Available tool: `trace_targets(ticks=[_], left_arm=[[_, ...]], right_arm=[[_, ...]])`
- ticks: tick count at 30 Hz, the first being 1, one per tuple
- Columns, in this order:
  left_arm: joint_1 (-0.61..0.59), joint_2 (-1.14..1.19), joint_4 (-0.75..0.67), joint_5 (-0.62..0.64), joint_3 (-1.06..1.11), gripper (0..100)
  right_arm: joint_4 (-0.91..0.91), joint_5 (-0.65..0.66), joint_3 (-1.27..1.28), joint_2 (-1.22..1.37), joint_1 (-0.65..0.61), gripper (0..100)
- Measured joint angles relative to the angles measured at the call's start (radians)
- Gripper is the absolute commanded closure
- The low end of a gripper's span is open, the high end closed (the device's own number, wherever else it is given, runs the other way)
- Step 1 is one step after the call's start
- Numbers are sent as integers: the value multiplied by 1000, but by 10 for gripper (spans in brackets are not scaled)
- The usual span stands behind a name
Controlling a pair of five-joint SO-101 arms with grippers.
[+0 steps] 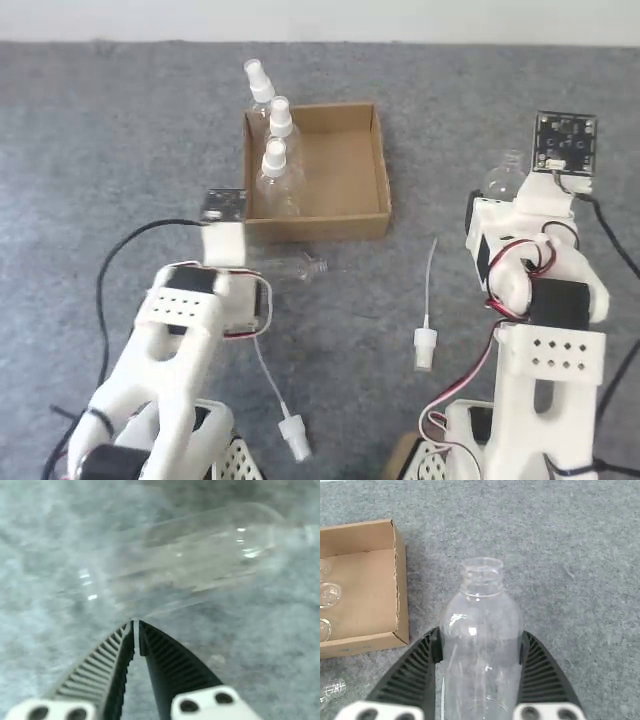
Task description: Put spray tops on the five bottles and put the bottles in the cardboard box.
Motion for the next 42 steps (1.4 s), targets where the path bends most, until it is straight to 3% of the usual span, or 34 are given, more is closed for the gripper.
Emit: trace_targets(ticks=[6, 9, 12, 16, 25, 35, 42], left_arm=[[-83, -64, 5, -141, 0, 984], [-92, -115, 9, -279, 0, 976], [-89, -178, 15, -443, 0, 892], [-89, -276, 104, -615, 0, 784], [-18, -493, 276, -885, 0, 778], [72, -502, 305, -881, 60, 779], [60, -505, 112, -809, 235, 779]], right_arm=[[0, 0, 0, 0, -8, 943], [0, 0, 0, 0, -14, 943], [0, 0, 0, 0, -11, 943], [0, 0, 0, 0, -11, 943], [0, 0, 0, 0, 38, 943], [0, 0, 0, 0, 35, 943], [0, 0, 0, 0, 35, 943]])
